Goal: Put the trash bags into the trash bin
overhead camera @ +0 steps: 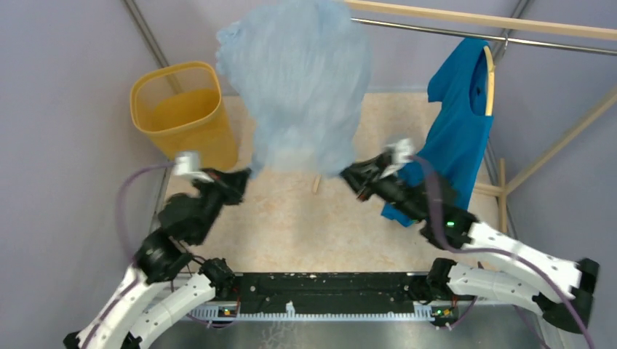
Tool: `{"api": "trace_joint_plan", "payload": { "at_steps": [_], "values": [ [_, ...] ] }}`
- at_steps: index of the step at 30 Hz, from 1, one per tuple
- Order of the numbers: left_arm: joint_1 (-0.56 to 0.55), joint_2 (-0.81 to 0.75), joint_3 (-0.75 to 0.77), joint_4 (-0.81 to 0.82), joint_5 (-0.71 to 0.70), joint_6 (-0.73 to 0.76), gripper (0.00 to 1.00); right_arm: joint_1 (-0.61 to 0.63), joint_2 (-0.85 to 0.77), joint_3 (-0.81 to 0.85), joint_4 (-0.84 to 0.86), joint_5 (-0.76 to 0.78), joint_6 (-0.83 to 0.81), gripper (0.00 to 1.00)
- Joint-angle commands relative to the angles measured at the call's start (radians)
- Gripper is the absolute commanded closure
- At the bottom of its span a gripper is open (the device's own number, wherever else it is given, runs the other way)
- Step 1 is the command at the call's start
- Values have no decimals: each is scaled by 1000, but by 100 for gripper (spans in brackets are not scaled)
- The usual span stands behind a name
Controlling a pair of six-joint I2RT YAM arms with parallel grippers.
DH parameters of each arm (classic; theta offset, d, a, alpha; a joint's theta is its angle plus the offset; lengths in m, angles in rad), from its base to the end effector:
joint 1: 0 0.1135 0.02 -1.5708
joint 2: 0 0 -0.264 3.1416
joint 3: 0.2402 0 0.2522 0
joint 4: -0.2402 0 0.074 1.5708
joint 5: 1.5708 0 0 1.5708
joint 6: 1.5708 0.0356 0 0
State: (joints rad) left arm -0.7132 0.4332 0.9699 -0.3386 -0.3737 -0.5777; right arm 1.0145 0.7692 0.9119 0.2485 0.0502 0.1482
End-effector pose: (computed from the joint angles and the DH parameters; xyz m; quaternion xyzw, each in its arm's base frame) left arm 0.0579 -0.0329 0.4222 -0.1012 0.6310 -0.3632 0.6780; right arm 0.0889 0.1396 0.4331 -0.2144 0.5134 0.4446 0.7020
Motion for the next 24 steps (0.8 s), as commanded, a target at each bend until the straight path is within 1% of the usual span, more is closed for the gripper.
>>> {"api": "trace_joint_plan", "payload": {
  "at_steps": [1, 2, 4, 5, 7, 9, 11, 13, 15, 17, 19, 22, 24],
  "values": [
    [0, 63, -267, -412, -36, -297, 100, 7, 159, -309, -151, 83, 193, 100],
    [0, 59, -279, -443, -36, -319, 100, 8, 168, -339, -162, 74, 229, 100],
    [0, 34, -247, -474, -71, -314, 100, 7, 158, -348, -205, 65, 248, 100],
    [0, 20, -208, -464, -96, -281, 100, 7, 140, -326, -241, 77, 237, 100],
    [-1, 14, -95, -402, -141, -167, 100, 7, 109, -225, -324, 116, 169, 100],
    [0, 75, 74, -332, -172, -19, 100, 8, 105, -51, -393, 150, 74, 100],
    [0, 173, 298, -299, -184, 106, 100, 7, 135, 170, -456, 164, -14, 100],
    [0, 264, 568, -285, -135, 198, 100, 8, 173, 388, -488, 133, -81, 100],
    [-1, 303, 689, -232, -54, 243, 100, 8, 188, 546, -468, 65, -116, 100],
    [0, 281, 684, -138, 10, 254, 100, 7, 169, 555, -396, 14, -127, 100],
    [0, 227, 598, -76, 21, 238, 100, 7, 136, 483, -337, 2, -127, 100],
    [0, 125, 358, -78, -34, 171, 100, 7, 76, 277, -288, 64, -95, 100],
    [-1, 69, 165, -134, -59, 84, 100, 7, 66, 127, -297, 114, -27, 100]
  ]
}}
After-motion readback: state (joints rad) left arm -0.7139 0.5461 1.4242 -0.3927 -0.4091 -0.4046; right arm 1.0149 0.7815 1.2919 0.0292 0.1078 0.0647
